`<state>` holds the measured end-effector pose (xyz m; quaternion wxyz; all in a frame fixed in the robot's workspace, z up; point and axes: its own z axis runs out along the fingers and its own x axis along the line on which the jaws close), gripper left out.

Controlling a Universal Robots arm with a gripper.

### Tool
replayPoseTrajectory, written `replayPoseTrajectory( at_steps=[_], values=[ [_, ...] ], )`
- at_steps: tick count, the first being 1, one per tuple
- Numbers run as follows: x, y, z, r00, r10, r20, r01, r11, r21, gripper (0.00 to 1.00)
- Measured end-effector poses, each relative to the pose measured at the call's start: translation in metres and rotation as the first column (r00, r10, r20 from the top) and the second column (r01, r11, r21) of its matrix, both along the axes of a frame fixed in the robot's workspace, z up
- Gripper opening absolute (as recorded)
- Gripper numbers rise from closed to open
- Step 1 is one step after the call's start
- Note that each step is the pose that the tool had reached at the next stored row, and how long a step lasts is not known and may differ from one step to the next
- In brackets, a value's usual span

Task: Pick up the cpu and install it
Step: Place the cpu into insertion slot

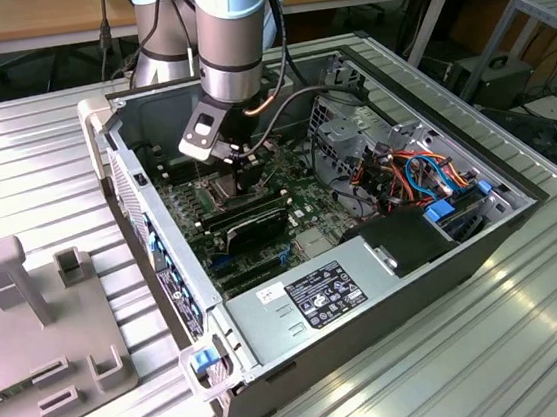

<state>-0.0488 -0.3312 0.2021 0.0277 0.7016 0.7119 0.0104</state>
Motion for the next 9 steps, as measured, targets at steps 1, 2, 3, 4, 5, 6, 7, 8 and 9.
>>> replayPoseTrajectory(
  at_steps=[1, 2, 3, 4, 5, 6, 7, 8, 9],
  values=[
    [-0.0001, 0.0, -0.0002, 1.0, 0.0, 0.0, 0.0, 1.0, 0.0001, 0.54],
    [-0.0001, 0.0001, -0.0005, 1.0, 0.0, 0.0001, 0.0, 1.0, 0.0002, 0.54],
    [-0.0001, 0.0001, -0.0007, 1.0, 0.0, 0.0, 0.0, 1.0, 0.0001, 0.54],
    [-0.0002, 0.0, -0.0008, 1.0, 0.0, -0.0001, 0.0, 1.0, -0.0001, 0.54],
    [-0.0002, 0.0001, -0.0011, 1.0, 0.0, 0.0001, 0.0, 1.0, 0.0002, 0.54],
    [-0.0002, 0.0001, -0.0012, 1.0, 0.0, 0.0001, 0.0, 1.0, 0.0002, 0.54],
    [-0.0002, 0.0001, -0.0013, 1.0, 0.0, 0.0001, 0.0, 1.0, 0.0002, 0.54],
    [-0.0002, 0.0001, -0.0013, 1.0, 0.0, 0.0, 0.0, 1.0, 0.0001, 0.54],
    [-0.0002, 0.0001, -0.0013, 1.0, 0.0, 0.0001, 0.0, 1.0, 0.0002, 0.54]
  ],
)
